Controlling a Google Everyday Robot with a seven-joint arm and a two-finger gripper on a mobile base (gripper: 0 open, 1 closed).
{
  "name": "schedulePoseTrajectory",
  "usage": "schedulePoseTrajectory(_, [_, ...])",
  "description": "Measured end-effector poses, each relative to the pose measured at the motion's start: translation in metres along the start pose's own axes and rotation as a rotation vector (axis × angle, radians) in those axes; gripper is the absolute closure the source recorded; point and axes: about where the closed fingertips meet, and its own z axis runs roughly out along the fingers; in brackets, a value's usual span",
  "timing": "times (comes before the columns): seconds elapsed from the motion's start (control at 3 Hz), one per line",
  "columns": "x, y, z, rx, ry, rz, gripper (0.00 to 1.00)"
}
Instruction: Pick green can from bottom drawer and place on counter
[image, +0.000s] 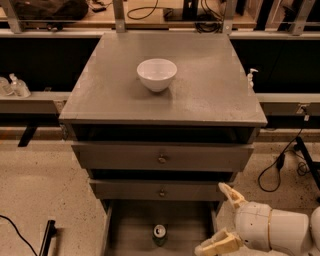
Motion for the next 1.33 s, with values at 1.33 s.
schedulePoseTrajectory(1.33, [0.142,-0.028,0.089,0.115,0.016,-0.126,0.00])
